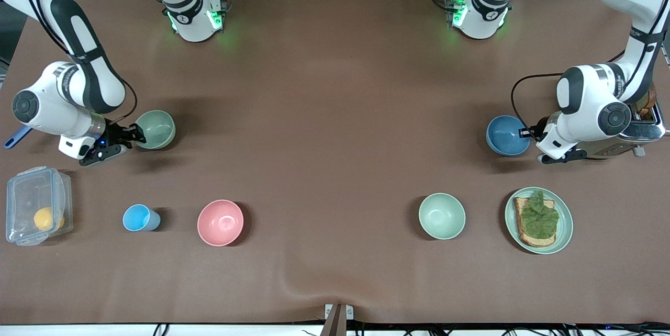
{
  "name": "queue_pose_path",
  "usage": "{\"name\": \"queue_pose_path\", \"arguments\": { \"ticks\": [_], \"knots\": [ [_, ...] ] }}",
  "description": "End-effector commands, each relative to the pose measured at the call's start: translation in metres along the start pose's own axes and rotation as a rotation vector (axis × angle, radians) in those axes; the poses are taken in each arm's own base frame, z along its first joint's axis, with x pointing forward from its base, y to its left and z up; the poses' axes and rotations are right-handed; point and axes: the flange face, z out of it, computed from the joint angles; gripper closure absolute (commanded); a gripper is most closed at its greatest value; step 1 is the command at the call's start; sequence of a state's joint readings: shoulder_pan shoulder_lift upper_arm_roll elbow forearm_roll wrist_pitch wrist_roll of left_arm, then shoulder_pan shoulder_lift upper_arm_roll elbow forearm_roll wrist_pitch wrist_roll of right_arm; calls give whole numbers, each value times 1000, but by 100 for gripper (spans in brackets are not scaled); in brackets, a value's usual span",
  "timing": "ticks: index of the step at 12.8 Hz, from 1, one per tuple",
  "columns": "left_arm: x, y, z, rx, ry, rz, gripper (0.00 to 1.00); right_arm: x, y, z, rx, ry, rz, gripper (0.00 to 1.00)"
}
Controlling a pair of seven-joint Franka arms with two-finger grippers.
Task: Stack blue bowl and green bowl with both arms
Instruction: 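Lift the green bowl with the right gripper while the left gripper lifts the blue bowl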
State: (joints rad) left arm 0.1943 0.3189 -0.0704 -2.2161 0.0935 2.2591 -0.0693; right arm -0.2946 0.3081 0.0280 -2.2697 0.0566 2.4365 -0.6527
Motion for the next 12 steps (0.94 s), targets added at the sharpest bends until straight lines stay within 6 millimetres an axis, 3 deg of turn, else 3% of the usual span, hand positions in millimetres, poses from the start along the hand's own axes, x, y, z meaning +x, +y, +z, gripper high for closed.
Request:
{"name": "queue_pose_path", "arguments": {
  "ticks": [1,6,10,12],
  "knots": [
    [3,-5,3,0,4,10,100,-7,3,-2,5,14,6,100],
    [5,-5,-7,2,17,12,100,6,-10,-21,21,-3,58,100],
    [10,-6,-21,6,6,10,100,31,-54,-70,99,-48,251,100],
    [15,-5,-31,8,3,10,100,45,-98,-82,172,-48,367,100]
  ]
}}
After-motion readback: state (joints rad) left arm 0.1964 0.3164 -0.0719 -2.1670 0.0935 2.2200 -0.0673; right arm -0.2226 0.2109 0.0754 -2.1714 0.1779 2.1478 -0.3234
